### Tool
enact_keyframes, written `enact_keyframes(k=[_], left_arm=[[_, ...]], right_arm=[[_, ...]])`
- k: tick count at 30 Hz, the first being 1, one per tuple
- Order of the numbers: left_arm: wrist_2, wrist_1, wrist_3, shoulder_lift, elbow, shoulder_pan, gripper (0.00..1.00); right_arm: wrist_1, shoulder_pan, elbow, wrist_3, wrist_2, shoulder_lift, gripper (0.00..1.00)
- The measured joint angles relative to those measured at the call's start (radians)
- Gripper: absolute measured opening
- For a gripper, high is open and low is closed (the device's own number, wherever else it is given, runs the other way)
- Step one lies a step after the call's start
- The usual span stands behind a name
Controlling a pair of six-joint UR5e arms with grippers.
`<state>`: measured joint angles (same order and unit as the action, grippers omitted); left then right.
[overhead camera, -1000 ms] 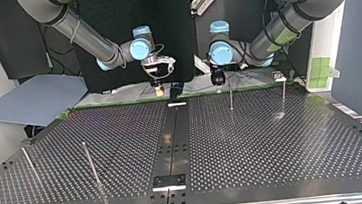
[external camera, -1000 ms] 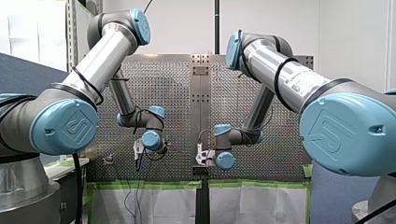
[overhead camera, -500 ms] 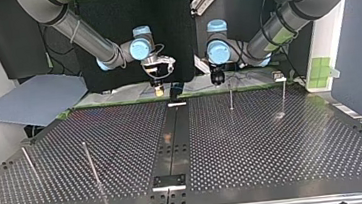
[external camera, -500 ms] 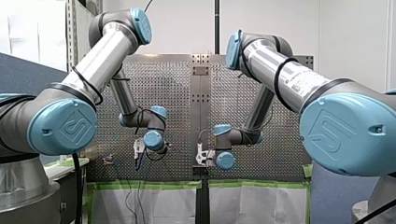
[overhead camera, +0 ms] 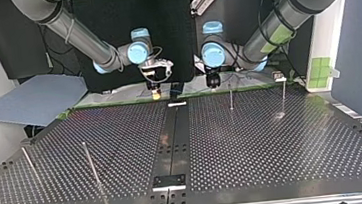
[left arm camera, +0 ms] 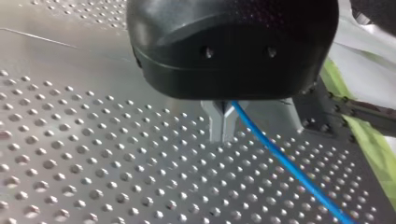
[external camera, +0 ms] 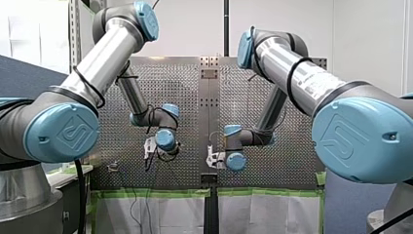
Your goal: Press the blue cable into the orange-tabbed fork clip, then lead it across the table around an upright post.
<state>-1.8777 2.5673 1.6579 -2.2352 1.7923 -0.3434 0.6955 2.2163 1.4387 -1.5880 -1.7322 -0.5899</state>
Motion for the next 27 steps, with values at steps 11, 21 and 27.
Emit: enact_keyframes(k=[11,21,27], left_arm=[[-0.049,0.088,0.041,0.088,-0.001,-0.036,0.0],[-0.041,0.127,0.038,0.173,-0.004,-0.058,0.0],[-0.02,0.132,0.027,0.228,-0.031,-0.08,0.0]], right_arm=[[-0.095,0.0,0.0,-0.002,0.002,-0.095,0.0],[-0.141,0.004,-0.001,-0.004,0.006,-0.175,0.0],[-0.162,0.005,-0.002,-0.002,0.012,-0.23,0.0]])
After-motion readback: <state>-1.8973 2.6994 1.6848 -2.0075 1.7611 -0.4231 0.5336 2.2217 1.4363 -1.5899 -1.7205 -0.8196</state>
